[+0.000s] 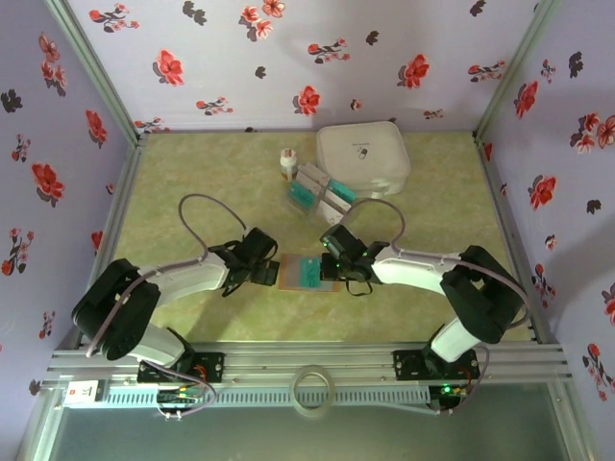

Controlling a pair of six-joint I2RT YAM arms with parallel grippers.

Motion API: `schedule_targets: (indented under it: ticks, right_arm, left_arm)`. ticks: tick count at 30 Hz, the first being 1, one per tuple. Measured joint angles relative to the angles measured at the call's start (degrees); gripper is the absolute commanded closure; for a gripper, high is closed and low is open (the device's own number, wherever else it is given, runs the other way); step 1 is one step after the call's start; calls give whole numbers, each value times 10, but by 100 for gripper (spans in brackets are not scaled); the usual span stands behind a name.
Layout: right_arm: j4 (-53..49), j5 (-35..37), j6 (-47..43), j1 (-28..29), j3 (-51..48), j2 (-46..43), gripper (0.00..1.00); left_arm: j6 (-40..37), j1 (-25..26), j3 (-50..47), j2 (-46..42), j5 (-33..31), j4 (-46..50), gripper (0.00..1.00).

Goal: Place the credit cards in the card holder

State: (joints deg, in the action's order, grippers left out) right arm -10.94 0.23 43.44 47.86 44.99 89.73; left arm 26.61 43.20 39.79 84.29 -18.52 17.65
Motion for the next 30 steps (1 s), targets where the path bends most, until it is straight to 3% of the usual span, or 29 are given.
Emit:
schedule_targets:
  ticks: [30]
  right_arm:
    - [32, -39, 0, -1, 30, 52, 100]
  left_arm:
    - [0, 0, 17, 28, 3, 7, 0]
